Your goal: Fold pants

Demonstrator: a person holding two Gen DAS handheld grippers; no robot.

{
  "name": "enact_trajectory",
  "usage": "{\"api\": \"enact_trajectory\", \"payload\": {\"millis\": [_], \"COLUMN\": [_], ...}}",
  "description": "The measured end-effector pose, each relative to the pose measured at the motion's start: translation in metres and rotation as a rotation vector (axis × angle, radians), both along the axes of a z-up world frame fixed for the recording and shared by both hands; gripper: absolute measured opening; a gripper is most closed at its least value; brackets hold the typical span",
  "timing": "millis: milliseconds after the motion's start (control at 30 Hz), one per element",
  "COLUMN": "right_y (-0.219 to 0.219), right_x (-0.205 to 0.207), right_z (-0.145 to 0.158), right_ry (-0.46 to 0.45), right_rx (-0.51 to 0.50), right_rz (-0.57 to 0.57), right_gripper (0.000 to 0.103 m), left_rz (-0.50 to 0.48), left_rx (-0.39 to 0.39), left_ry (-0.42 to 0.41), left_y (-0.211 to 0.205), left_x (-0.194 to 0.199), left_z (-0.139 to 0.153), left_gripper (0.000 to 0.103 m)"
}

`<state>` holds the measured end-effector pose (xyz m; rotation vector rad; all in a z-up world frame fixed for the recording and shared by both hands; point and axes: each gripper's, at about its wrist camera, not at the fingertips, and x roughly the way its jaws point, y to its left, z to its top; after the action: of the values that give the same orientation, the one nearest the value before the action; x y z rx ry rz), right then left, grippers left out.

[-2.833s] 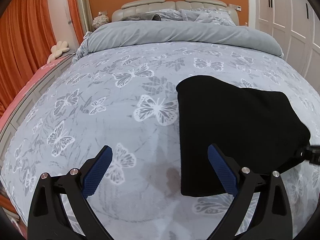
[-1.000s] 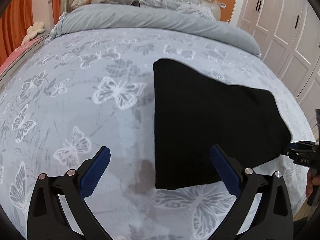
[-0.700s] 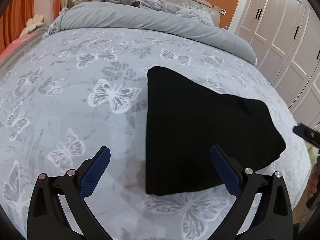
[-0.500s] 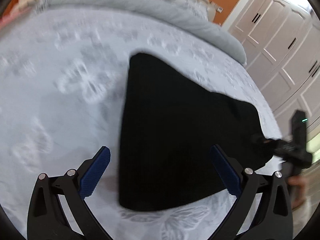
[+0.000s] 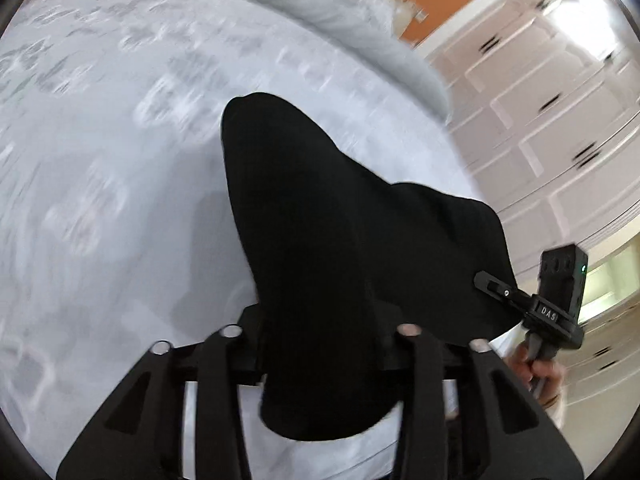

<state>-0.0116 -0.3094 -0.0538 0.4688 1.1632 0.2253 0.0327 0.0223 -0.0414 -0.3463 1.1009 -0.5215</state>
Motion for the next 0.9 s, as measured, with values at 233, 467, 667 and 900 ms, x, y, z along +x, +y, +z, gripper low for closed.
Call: {"api": "enact_trajectory", "payload": {"millis": [233, 467, 667, 900], "right_y": [-0.024, 0.030, 0.029, 0.000], "right_x": [-0.029, 0.007, 0.003, 0.013], "right_z": [0.042, 0.036, 0.089, 0.073], "right_ry": [-0.190, -0.107, -0.274, -0.178], "right_rx": [0.048, -0.065, 0.174, 0.232], "right_rz": [-0.109, 0.075, 0.163, 0.100], "right_gripper": [0.078, 0.024, 0.023, 0.048], "left_rz": [0.119, -0.160, -0.432, -0.301], "left_rx": [0.221, 0.192, 0.380, 0.305], "left_ry": [-0.272, -0.522, -0.691, -0.495], "left_y": [0.003, -0.076, -0.169, -0.188], "left_x": [-0.042, -0.088, -0.130, -0.064], "left_z": [0.024, 0.052, 0.017, -0.018], "left_gripper": [0.091, 0.098, 0.098, 0.011]}}
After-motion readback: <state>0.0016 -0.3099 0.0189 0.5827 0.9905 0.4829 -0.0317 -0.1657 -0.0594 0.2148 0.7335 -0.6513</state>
